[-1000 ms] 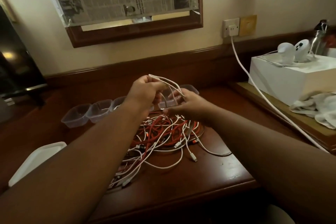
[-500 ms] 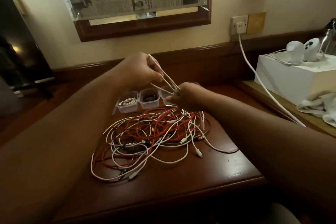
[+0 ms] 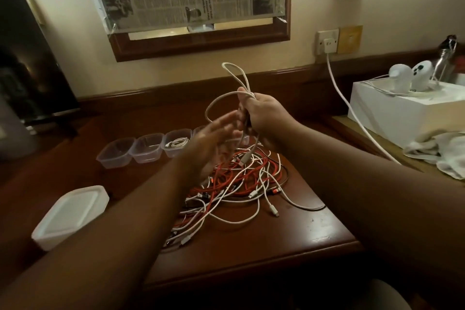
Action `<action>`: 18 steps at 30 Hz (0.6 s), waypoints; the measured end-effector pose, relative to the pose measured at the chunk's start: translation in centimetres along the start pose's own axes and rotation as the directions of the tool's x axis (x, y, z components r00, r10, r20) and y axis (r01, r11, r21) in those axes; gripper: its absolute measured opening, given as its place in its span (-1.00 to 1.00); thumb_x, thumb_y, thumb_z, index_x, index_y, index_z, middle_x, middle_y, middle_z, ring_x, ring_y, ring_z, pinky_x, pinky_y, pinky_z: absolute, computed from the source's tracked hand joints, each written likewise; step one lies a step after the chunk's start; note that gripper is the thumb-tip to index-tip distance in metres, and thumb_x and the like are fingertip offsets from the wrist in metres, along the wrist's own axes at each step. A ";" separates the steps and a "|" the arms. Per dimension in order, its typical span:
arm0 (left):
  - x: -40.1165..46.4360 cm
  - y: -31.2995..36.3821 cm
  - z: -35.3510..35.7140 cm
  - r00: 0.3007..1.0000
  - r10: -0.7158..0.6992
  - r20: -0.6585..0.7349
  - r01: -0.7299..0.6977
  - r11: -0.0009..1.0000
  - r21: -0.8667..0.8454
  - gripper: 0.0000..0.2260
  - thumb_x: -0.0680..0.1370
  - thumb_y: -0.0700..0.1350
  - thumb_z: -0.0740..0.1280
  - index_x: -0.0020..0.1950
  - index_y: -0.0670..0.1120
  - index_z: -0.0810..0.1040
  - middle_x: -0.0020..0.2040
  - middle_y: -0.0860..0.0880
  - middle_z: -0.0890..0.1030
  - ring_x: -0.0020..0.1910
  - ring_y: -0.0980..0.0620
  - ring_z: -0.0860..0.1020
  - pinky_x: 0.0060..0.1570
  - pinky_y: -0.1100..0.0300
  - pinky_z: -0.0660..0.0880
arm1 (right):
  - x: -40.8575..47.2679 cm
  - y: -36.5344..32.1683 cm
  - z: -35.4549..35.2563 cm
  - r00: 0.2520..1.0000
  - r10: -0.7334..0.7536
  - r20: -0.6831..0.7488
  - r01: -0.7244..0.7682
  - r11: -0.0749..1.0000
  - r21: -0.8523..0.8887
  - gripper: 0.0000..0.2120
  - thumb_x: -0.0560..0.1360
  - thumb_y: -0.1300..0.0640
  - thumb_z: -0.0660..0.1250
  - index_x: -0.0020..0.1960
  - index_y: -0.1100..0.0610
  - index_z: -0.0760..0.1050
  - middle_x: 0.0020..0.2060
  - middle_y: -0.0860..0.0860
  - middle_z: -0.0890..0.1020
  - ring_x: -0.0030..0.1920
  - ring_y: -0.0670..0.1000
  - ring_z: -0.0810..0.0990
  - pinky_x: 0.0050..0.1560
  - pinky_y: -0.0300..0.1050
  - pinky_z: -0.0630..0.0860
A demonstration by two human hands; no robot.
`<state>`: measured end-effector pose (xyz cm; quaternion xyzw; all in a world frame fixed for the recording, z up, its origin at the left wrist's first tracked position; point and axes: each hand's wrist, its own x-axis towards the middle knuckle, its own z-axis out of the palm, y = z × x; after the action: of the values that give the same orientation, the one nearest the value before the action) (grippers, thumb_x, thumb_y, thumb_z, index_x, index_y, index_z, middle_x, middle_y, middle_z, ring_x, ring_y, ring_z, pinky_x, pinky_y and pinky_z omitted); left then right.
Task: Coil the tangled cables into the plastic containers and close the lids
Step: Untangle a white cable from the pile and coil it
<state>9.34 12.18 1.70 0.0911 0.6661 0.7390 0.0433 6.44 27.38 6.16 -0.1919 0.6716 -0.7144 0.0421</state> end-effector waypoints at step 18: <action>-7.8 3.7 -4.1 0.961 -0.225 -0.161 0.272 0.875 0.400 -0.77 0.61 -0.19 0.22 -0.11 -0.15 0.66 -0.37 -0.04 0.46 -0.39 0.08 0.36 -0.38 0.23 0.24 | -8.3 -3.0 -1.9 0.648 0.404 0.646 0.128 0.778 -0.615 -0.64 0.52 0.10 0.37 0.30 0.16 0.51 0.04 -0.01 0.64 0.02 -0.06 0.61 0.07 -0.16 0.52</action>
<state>16.42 6.30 4.37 -0.0287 0.8163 0.5712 0.0807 14.10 32.09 7.19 -0.4158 0.7987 -0.3068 0.3083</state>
